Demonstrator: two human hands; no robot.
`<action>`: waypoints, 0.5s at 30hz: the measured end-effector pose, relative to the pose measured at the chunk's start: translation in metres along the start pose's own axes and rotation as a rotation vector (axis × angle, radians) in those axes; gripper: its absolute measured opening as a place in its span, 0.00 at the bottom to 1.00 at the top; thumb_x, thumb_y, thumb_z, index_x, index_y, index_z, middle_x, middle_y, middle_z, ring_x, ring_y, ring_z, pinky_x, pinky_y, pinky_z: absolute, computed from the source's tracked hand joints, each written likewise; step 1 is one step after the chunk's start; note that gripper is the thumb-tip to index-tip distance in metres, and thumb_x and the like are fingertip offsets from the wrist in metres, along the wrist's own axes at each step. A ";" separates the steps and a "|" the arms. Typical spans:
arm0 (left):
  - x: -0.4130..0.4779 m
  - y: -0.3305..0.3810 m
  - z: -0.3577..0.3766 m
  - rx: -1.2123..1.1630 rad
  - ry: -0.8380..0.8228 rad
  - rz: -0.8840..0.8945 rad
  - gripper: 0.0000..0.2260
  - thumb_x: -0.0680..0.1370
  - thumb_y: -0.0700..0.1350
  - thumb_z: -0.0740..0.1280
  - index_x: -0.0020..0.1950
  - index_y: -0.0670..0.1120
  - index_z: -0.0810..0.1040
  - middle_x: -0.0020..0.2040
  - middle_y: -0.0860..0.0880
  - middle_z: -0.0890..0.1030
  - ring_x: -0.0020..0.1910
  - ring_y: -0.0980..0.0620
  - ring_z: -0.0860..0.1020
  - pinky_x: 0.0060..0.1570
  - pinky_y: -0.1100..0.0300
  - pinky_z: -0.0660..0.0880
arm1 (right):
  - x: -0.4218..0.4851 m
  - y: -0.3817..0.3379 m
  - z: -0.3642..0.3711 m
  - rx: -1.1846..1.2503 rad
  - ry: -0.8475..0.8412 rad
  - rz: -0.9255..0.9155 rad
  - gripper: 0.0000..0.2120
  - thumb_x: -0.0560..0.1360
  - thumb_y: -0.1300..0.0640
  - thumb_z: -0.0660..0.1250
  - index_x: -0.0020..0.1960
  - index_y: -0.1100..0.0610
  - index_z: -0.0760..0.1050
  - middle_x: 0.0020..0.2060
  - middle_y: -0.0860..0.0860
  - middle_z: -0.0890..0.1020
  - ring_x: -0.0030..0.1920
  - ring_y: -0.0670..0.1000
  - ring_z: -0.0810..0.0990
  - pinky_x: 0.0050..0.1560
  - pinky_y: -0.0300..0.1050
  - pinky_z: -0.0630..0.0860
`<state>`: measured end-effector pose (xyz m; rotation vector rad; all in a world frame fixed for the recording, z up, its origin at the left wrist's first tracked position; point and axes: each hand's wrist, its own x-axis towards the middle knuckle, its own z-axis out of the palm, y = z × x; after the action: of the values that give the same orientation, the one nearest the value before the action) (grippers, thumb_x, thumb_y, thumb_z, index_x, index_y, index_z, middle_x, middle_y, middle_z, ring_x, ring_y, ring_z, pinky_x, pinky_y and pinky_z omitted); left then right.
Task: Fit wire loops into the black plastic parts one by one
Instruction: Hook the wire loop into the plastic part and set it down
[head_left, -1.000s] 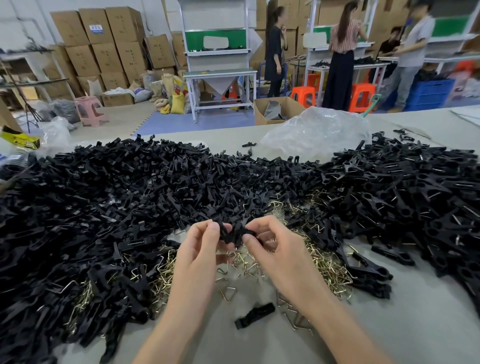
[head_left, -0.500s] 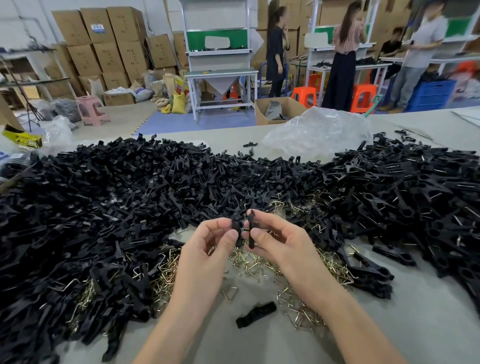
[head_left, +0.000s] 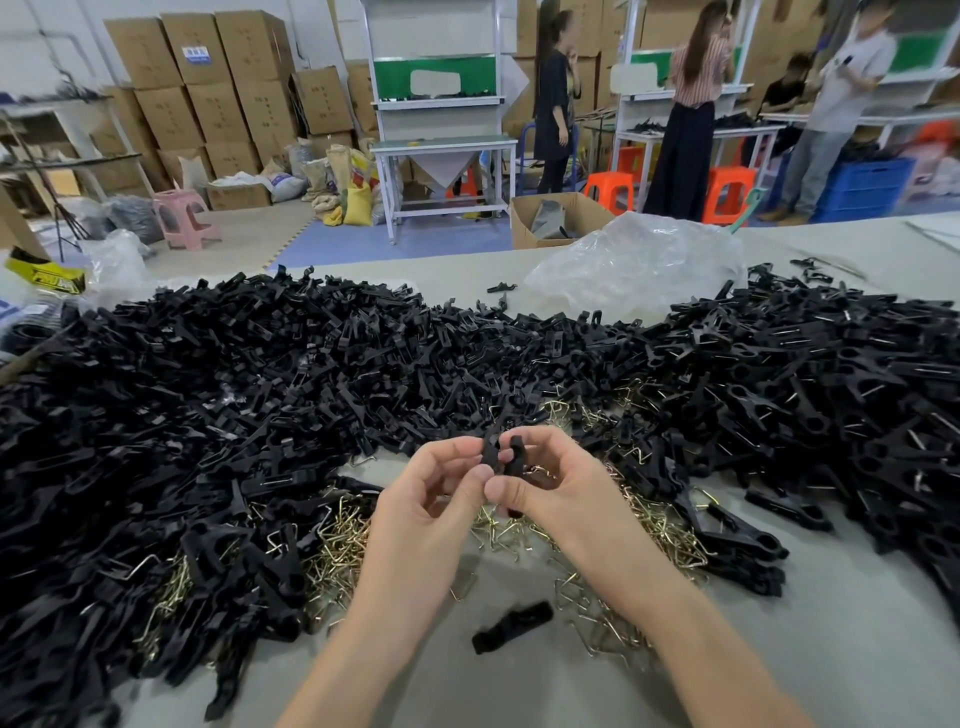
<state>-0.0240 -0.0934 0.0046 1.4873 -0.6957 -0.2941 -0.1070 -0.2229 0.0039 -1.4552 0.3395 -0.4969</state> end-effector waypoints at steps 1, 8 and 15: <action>0.000 0.000 0.000 0.001 -0.011 0.001 0.07 0.79 0.40 0.70 0.53 0.52 0.81 0.44 0.56 0.86 0.42 0.60 0.83 0.43 0.70 0.76 | 0.000 0.000 0.000 -0.008 0.007 -0.003 0.24 0.64 0.52 0.80 0.57 0.54 0.78 0.46 0.50 0.86 0.40 0.48 0.84 0.46 0.38 0.80; -0.003 -0.002 0.003 0.012 -0.116 0.010 0.08 0.74 0.55 0.71 0.50 0.55 0.82 0.42 0.50 0.85 0.42 0.51 0.83 0.43 0.59 0.80 | -0.003 -0.002 0.001 -0.079 0.071 -0.033 0.23 0.62 0.41 0.79 0.51 0.52 0.78 0.30 0.44 0.74 0.25 0.46 0.76 0.24 0.37 0.71; -0.005 -0.002 0.007 0.014 -0.125 0.019 0.07 0.74 0.53 0.70 0.49 0.52 0.81 0.40 0.49 0.84 0.38 0.55 0.82 0.41 0.65 0.78 | -0.005 -0.002 0.004 -0.086 0.100 -0.114 0.18 0.64 0.35 0.74 0.49 0.41 0.84 0.30 0.42 0.77 0.25 0.42 0.72 0.26 0.33 0.71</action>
<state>-0.0316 -0.0960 0.0012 1.4835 -0.8131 -0.3709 -0.1096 -0.2165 0.0062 -1.5425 0.3617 -0.6553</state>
